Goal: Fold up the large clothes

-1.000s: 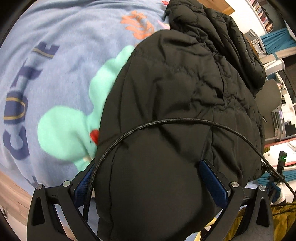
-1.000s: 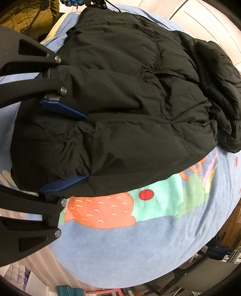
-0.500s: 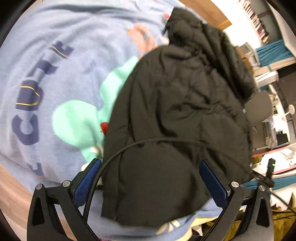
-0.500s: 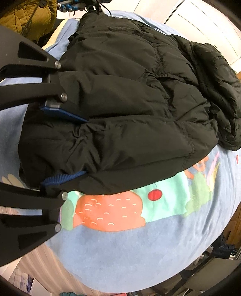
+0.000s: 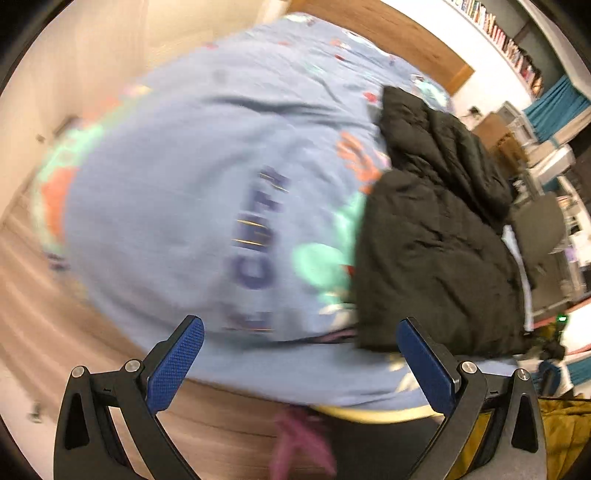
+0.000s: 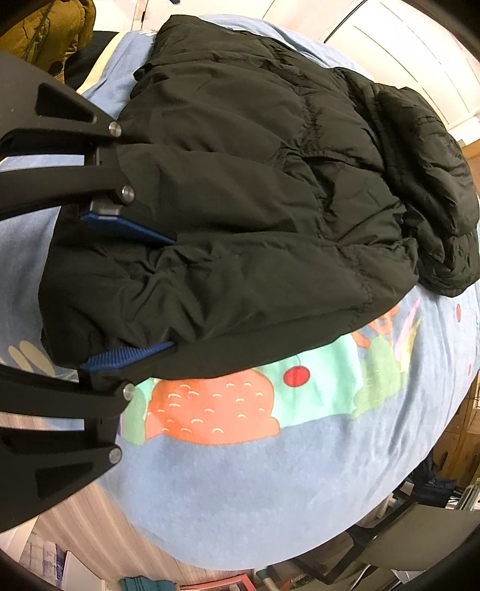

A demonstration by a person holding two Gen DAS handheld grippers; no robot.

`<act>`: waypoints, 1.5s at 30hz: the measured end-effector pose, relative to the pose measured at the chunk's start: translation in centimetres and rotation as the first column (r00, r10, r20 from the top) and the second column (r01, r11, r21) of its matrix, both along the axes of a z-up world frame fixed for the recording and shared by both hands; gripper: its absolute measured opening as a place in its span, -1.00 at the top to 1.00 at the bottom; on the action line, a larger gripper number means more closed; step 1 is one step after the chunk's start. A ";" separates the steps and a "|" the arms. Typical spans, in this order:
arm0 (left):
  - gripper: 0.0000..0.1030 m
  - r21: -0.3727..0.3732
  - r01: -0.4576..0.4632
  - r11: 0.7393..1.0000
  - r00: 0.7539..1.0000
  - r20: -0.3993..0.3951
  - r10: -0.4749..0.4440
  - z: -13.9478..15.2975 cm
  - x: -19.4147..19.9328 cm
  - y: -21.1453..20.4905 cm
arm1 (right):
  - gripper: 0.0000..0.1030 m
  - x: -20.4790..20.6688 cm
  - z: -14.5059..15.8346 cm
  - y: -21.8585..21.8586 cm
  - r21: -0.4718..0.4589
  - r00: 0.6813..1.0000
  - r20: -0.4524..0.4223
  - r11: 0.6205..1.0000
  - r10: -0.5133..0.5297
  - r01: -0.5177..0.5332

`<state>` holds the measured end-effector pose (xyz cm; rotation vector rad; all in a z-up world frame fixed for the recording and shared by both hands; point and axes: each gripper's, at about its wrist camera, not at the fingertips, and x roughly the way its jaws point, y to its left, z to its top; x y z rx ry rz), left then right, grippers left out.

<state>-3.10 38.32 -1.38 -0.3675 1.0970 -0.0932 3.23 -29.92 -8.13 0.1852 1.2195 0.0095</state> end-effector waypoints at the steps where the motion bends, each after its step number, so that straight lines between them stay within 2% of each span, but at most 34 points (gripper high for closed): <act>1: -0.99 0.019 -0.013 1.000 1.000 0.005 0.013 0.6 -0.6 1.3 | 0.03 -0.2 0.2 -0.1 0.003 1.000 0.003 1.000 -0.004 0.003; 3: -0.99 0.022 -0.038 0.999 0.999 0.027 0.038 1.5 -0.9 2.8 | 0.03 -0.4 0.4 -0.4 0.011 1.000 0.008 1.000 -0.014 0.014; 7: -0.99 -0.073 -0.043 0.996 0.998 0.049 0.047 0.0 -0.1 2.1 | 0.03 -0.7 0.4 -1.3 0.021 1.000 0.012 0.999 -0.026 0.026; 13: -0.99 -0.230 0.045 0.972 0.999 -0.005 -0.048 -6.3 3.9 -4.7 | 0.03 -0.3 -0.3 -1.9 0.024 1.000 0.009 0.999 -0.028 0.027; 18: -0.99 -0.340 0.098 0.935 0.990 -0.060 -0.125 -10.5 7.3 -9.9 | 0.03 -0.3 -0.7 -2.3 0.032 1.000 -0.003 0.999 -0.031 0.031; 22: -0.99 -0.333 0.121 0.935 0.980 -0.110 -0.166 -12.3 8.6 -12.8 | 0.03 0.4 -1.3 -2.3 0.046 1.000 -0.017 0.999 -0.027 0.027; 26: -0.98 -0.319 0.130 0.939 0.982 -0.092 -0.167 -11.5 8.3 -13.2 | 0.03 0.5 -1.7 -2.6 0.065 1.000 -0.020 0.998 -0.021 0.022; 30: -0.70 -0.290 0.150 0.945 0.980 -0.083 -0.181 -10.5 7.6 -13.7 | 0.03 0.7 -2.2 -2.9 0.089 1.000 -0.019 0.996 -0.009 0.011; 33: -0.63 -0.275 0.154 0.949 0.979 -0.091 -0.185 -10.5 7.5 -14.3 | 0.04 0.6 -2.8 -3.1 0.106 1.000 -0.020 0.994 0.001 0.002; 37: -0.63 -0.252 0.151 0.956 0.975 -0.124 -0.187 -11.0 7.8 -14.8 | 0.04 0.6 -3.5 -3.6 0.125 1.000 -0.015 0.992 0.016 -0.014; 39: -0.64 -0.267 0.108 0.958 0.981 -0.127 -0.145 -11.1 8.0 -14.0 | 0.04 0.4 -3.4 -4.3 0.121 1.000 0.003 0.993 0.003 -0.004; 41: -0.73 -0.260 0.077 0.962 0.986 -0.124 -0.113 -11.0 8.3 -13.1 | 0.02 0.1 -3.5 -5.2 0.122 1.000 0.017 0.993 -0.006 0.004; 42: -0.87 -0.233 0.070 0.970 0.986 -0.129 -0.102 -11.1 8.5 -12.8 | -0.04 -0.3 -3.4 -5.3 0.126 1.000 0.017 0.992 -0.005 0.003; 43: -0.93 -0.223 0.067 0.973 0.986 -0.135 -0.099 -11.4 8.5 -12.6 | -0.07 -0.4 -3.5 -5.5 0.129 1.000 0.014 0.992 -0.007 0.005; 45: -0.93 -0.243 0.060 0.968 0.982 -0.161 -0.101 -12.1 8.8 -12.5 | -0.13 -0.3 -3.9 -6.0 0.140 1.000 0.011 0.990 -0.018 0.017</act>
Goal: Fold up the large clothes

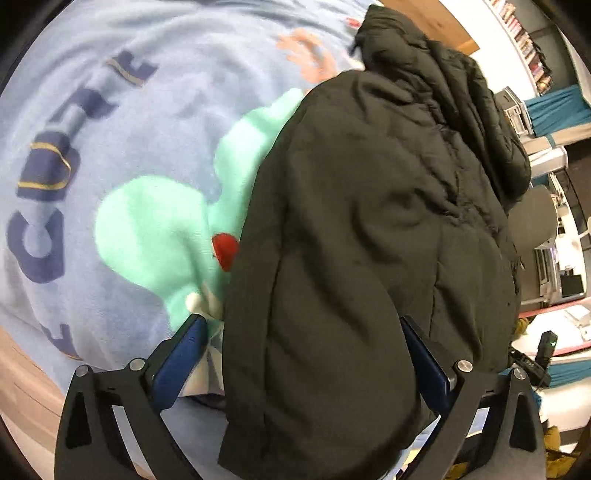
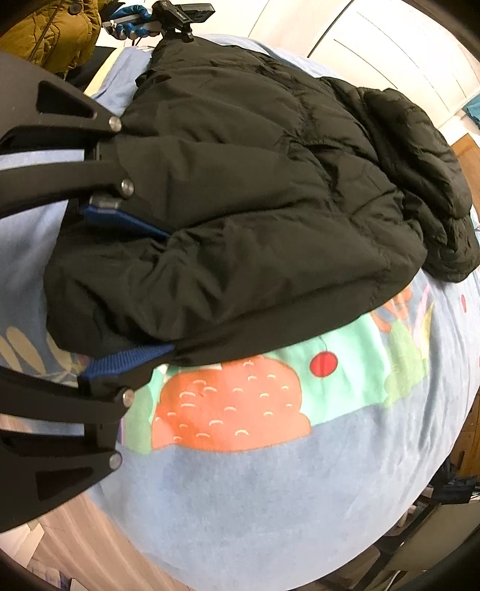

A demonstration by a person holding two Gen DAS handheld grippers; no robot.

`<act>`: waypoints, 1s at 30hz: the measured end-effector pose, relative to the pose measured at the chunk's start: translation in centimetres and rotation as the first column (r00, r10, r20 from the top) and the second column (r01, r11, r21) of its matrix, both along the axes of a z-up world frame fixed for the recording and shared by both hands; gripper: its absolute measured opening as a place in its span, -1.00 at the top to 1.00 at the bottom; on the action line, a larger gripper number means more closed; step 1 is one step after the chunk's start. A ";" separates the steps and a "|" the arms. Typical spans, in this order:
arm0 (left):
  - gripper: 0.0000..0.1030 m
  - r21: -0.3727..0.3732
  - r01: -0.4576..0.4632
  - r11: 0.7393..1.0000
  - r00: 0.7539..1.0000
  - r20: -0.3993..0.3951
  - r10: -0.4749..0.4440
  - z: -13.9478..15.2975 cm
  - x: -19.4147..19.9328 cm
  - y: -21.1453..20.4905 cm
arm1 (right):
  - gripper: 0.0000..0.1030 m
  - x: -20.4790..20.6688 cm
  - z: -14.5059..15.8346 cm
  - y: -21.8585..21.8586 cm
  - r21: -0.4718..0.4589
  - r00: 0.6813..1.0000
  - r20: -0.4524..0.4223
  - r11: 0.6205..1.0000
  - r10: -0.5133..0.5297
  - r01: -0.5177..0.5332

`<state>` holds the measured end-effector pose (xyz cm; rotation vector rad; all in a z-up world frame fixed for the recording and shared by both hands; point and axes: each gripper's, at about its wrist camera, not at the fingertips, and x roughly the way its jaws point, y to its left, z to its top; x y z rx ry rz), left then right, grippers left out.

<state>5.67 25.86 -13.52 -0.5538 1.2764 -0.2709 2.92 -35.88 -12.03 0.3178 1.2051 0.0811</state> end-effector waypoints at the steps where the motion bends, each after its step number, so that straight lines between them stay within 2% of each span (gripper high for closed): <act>1: -0.93 -0.001 0.002 1.000 1.000 -0.004 -0.002 -0.2 0.0 0.0 | -0.14 0.0 -0.2 -0.2 0.010 1.000 -0.003 1.000 -0.005 0.005; 6: -0.93 -0.006 0.053 0.999 0.999 0.012 -0.053 0.1 -0.5 -1.3 | -0.23 -0.1 -1.2 -0.2 0.025 1.000 -0.022 1.000 -0.008 0.008; 9: -0.93 0.018 0.083 0.996 0.996 0.024 -0.083 0.5 -0.9 -2.1 | -0.23 -0.3 -0.9 -0.1 0.007 1.000 -0.024 1.000 0.002 -0.002; 15: -0.89 0.025 0.064 0.998 0.998 0.022 -0.065 0.4 -0.8 -2.4 | -0.32 -0.7 -0.7 -1.6 0.007 1.000 -0.011 1.000 -0.014 0.014; 17: -0.79 0.029 0.060 0.998 0.998 0.025 -0.060 0.5 -0.8 -2.0 | -0.33 -0.6 -0.8 -1.7 0.001 1.000 -0.008 1.000 -0.004 0.004; 19: -0.55 0.030 0.065 0.997 0.997 0.034 -0.066 0.8 -0.5 -2.4 | -0.33 -0.7 -0.9 -1.9 0.009 1.000 -0.005 1.000 0.000 0.000; 20: -0.49 0.032 0.068 0.997 0.997 0.036 -0.069 1.1 -0.3 -2.6 | -0.33 -0.7 -1.1 -2.0 0.025 1.000 -0.008 1.000 -0.005 0.005; 23: -0.13 0.027 0.079 0.997 0.996 0.037 -0.080 1.3 -0.3 -3.1 | -0.31 -1.0 -1.6 -2.0 0.094 1.000 -0.012 0.995 -0.017 0.018; 24: 0.06 0.022 0.087 0.996 0.995 0.038 -0.088 1.5 -0.3 -3.3 | -0.29 -1.3 -1.5 -2.0 0.107 1.000 -0.007 0.994 -0.009 0.010; 25: 0.29 0.021 0.096 0.995 0.994 0.043 -0.097 1.8 -0.2 -3.7 | -0.24 -1.5 -1.4 -1.8 0.120 1.000 0.002 0.993 0.006 -0.007; 27: 0.54 0.026 0.125 0.992 0.990 0.060 -0.126 2.3 -0.2 -4.6 | 0.21 -2.0 -1.1 -1.7 0.134 1.000 0.019 0.991 0.018 -0.020; 28: 0.65 0.035 0.139 0.990 0.988 0.069 -0.141 2.6 -0.1 -5.1 | 0.31 -2.2 -0.8 -1.7 0.147 0.999 0.032 0.989 0.016 -0.020; 29: 0.69 0.039 0.155 0.987 0.984 0.080 -0.158 2.9 0.0 -5.6 | 0.55 -2.2 -0.7 -1.5 0.162 0.999 0.040 0.986 0.018 -0.024; 30: 0.75 0.037 0.163 0.986 0.982 0.089 -0.166 3.2 0.0 -5.9 | 0.70 -2.3 -0.4 -1.3 0.179 0.998 0.053 0.983 0.024 -0.033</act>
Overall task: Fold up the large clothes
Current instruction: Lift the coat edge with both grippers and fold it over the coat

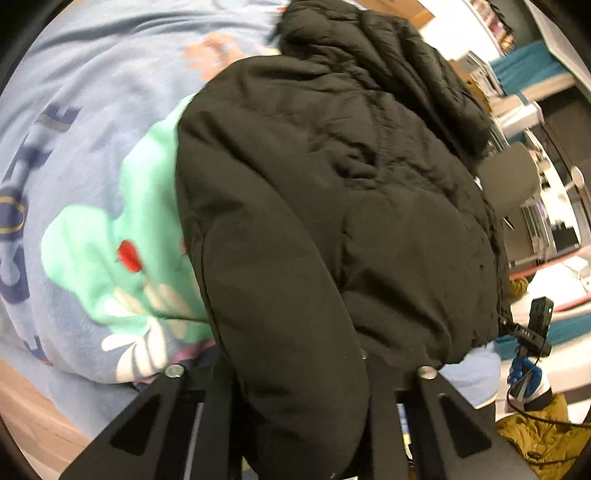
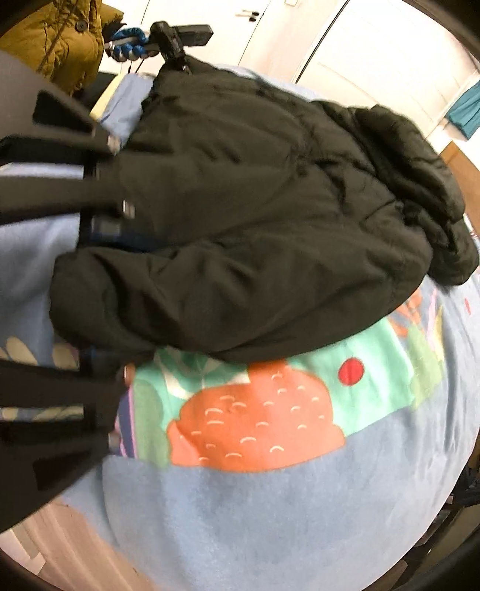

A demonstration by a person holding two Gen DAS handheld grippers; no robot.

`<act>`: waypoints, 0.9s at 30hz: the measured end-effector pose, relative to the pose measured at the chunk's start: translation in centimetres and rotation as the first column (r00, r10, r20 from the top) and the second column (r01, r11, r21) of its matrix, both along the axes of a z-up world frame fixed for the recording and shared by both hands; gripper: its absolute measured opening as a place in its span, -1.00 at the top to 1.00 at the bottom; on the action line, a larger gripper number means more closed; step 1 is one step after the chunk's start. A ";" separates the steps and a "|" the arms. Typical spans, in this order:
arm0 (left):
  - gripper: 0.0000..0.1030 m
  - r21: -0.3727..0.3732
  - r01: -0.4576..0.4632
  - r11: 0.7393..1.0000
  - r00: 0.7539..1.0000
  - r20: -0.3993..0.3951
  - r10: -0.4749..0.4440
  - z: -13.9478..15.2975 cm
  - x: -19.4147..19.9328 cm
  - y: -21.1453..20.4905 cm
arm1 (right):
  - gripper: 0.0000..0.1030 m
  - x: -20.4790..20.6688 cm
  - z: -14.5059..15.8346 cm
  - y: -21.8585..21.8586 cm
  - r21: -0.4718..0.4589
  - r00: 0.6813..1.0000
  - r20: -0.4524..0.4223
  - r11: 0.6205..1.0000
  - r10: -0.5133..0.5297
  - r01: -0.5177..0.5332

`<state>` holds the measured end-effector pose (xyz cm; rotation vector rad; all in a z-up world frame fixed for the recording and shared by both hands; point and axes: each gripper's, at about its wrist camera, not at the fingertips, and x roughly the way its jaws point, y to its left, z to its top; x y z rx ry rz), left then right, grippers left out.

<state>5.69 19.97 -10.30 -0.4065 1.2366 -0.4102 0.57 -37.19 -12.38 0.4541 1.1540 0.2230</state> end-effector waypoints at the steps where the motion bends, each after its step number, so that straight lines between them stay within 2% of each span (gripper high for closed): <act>1: 0.78 -0.003 0.007 1.000 1.000 0.013 -0.006 0.4 0.0 -0.3 | 0.72 0.0 0.3 0.3 -0.001 1.000 0.009 1.000 0.008 -0.008; 6: 0.83 -0.055 -0.017 0.998 0.995 0.095 0.022 3.7 0.6 -0.2 | 0.81 0.6 3.3 1.4 0.011 0.995 0.100 1.000 0.026 -0.027; 12: 0.83 -0.124 -0.022 0.992 0.972 0.229 0.051 9.7 3.4 0.2 | 0.81 3.7 10.5 2.0 0.000 0.966 0.256 0.999 0.039 -0.040; 17: 0.83 -0.191 -0.058 0.980 0.942 0.316 0.118 14.6 7.5 1.4 | 0.82 8.7 16.7 1.8 -0.004 0.933 0.358 1.000 -0.017 0.019; 22: 0.83 -0.240 -0.084 0.967 0.910 0.377 0.173 18.4 12.9 2.0 | 0.82 14.4 21.2 1.2 0.007 0.908 0.411 0.997 -0.078 0.083; 27: 0.82 -0.216 -0.106 0.971 0.888 0.419 0.190 20.7 20.0 1.0 | 0.82 21.7 24.9 0.5 -0.019 0.892 0.434 0.989 -0.125 0.148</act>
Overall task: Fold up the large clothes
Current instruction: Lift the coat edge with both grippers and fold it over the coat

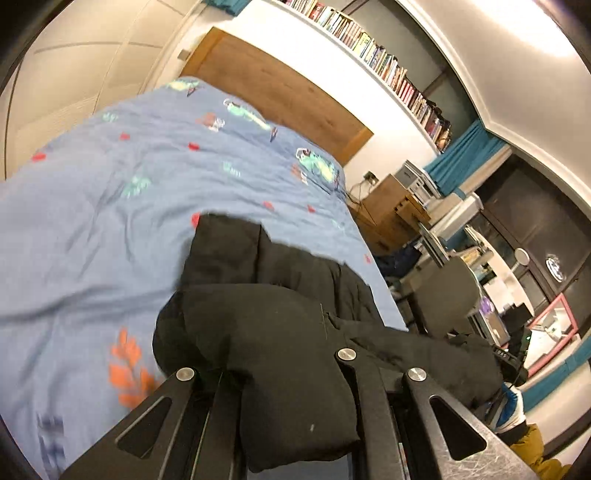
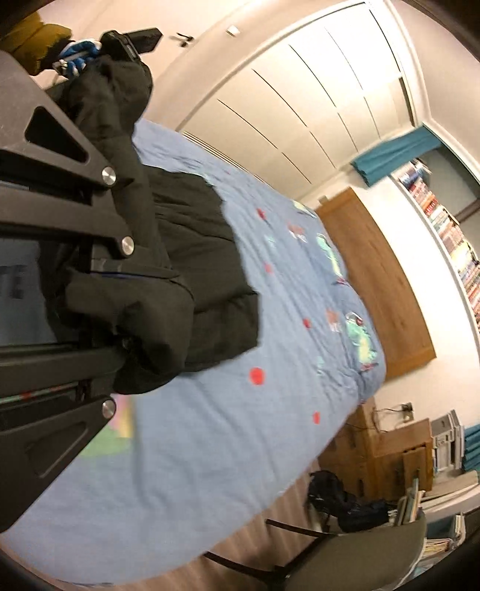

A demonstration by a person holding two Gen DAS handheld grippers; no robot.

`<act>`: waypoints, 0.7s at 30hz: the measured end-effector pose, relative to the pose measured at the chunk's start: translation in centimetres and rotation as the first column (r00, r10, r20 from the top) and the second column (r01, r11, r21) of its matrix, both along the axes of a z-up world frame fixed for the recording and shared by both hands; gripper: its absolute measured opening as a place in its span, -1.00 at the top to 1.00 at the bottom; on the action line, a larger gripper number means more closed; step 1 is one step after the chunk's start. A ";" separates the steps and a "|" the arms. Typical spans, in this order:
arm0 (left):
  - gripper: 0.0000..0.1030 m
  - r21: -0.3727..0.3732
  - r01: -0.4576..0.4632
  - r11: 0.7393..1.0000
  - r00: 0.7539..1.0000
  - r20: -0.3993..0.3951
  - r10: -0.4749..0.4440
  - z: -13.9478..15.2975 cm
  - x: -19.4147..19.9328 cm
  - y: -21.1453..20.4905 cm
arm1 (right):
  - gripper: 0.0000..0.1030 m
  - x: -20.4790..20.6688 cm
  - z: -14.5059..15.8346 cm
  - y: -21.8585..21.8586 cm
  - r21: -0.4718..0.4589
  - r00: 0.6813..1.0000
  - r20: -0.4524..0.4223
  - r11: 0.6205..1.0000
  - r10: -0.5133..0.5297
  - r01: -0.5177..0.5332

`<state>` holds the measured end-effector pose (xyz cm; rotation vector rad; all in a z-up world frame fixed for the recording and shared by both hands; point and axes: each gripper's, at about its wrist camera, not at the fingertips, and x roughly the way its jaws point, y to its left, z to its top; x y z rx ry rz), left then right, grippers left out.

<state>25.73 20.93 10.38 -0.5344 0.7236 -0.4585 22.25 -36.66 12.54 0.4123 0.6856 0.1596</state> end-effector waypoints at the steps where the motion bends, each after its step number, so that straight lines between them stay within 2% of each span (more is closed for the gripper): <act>1: 0.82 0.006 -0.003 1.000 1.000 0.001 0.003 0.2 0.9 -0.1 | 0.82 1.4 0.4 0.2 -0.009 1.000 0.001 1.000 -0.010 0.010; 5: 0.81 0.029 -0.035 0.999 0.999 -0.016 0.035 0.1 6.2 -0.4 | 0.82 8.4 0.9 0.0 -0.029 0.999 -0.015 0.998 -0.052 0.051; 10: 0.79 0.049 -0.080 0.996 0.994 -0.070 0.083 -2.4 13.8 -1.1 | 0.82 16.1 -1.5 -0.4 -0.039 0.991 -0.054 0.992 -0.121 0.119; 17: 0.69 0.086 -0.109 0.990 0.976 -0.177 0.123 -9.1 22.8 -2.3 | 0.81 25.3 -9.3 -2.0 -0.025 0.963 -0.173 0.978 -0.209 0.208; 21: 0.66 0.053 -0.107 0.993 0.968 -0.222 0.116 -12.6 25.5 -2.8 | 0.81 28.4 -13.5 -2.5 -0.007 0.946 -0.231 0.973 -0.225 0.230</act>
